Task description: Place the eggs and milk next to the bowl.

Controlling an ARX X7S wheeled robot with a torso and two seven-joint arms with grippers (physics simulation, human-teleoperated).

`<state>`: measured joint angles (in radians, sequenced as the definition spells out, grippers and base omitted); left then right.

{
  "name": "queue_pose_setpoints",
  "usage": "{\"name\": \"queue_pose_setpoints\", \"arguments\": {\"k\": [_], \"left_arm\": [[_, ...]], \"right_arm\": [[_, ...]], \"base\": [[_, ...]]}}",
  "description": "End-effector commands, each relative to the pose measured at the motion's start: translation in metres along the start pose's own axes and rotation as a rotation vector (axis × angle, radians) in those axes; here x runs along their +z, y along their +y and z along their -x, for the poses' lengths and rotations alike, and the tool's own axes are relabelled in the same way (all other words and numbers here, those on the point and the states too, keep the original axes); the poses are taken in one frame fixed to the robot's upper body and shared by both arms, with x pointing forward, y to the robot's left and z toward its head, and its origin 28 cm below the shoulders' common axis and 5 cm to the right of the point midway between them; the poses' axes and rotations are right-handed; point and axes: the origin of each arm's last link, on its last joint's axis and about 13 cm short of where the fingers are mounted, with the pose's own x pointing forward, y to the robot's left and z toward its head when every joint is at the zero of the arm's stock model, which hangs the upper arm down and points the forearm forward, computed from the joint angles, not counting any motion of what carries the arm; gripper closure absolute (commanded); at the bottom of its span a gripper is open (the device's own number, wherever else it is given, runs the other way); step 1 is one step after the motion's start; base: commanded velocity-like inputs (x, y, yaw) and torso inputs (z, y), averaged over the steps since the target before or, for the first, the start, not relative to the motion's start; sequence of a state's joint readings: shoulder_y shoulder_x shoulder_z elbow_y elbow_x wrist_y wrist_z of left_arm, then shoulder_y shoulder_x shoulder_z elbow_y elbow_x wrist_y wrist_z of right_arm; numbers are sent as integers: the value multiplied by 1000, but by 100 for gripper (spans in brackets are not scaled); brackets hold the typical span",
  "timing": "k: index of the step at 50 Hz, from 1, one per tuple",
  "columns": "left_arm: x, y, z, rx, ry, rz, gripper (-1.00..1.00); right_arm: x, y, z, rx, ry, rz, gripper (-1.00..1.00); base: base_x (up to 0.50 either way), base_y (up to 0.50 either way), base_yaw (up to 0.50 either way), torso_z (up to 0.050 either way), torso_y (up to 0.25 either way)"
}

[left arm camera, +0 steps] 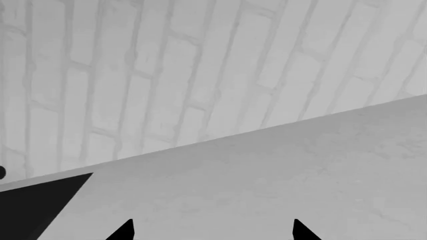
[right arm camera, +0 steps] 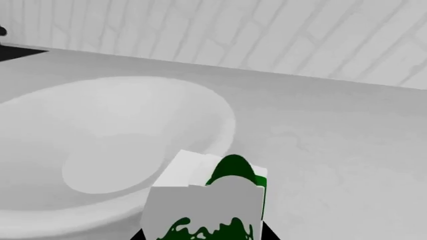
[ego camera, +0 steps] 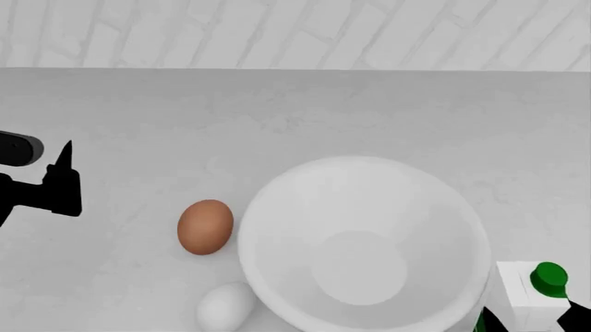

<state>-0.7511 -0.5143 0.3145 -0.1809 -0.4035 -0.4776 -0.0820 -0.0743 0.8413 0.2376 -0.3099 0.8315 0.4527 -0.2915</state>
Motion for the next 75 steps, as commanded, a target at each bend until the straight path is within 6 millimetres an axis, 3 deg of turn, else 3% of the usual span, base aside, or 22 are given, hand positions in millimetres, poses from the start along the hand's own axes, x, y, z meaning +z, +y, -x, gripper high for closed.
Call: {"name": "queue_pose_setpoints", "arguments": {"k": [1, 5, 6, 26, 56, 75], "left_arm": [[6, -5, 5, -28, 23, 47, -100], [10, -8, 7, -31, 24, 47, -100], [10, -8, 7, -31, 24, 46, -100], [7, -7, 7, -36, 30, 48, -100], [5, -8, 5, -43, 26, 55, -100], [6, -5, 5, -39, 14, 75, -100]], "right_arm": [[-13, 0, -2, 9, 18, 0, 100], [-14, 0, 1, 15, 27, -2, 100], [-14, 0, 1, 8, 29, -2, -100], [-11, 1, 8, 1, 28, 3, -100], [13, 11, 36, -15, 15, 41, -100], [42, 21, 56, -55, -15, 83, -100]], "base": [[17, 0, 6, 0, 0], [4, 2, 6, 0, 0], [0, 2, 6, 0, 0], [0, 0, 0, 0, 0], [0, 0, 0, 0, 0], [0, 0, 0, 0, 0]]}}
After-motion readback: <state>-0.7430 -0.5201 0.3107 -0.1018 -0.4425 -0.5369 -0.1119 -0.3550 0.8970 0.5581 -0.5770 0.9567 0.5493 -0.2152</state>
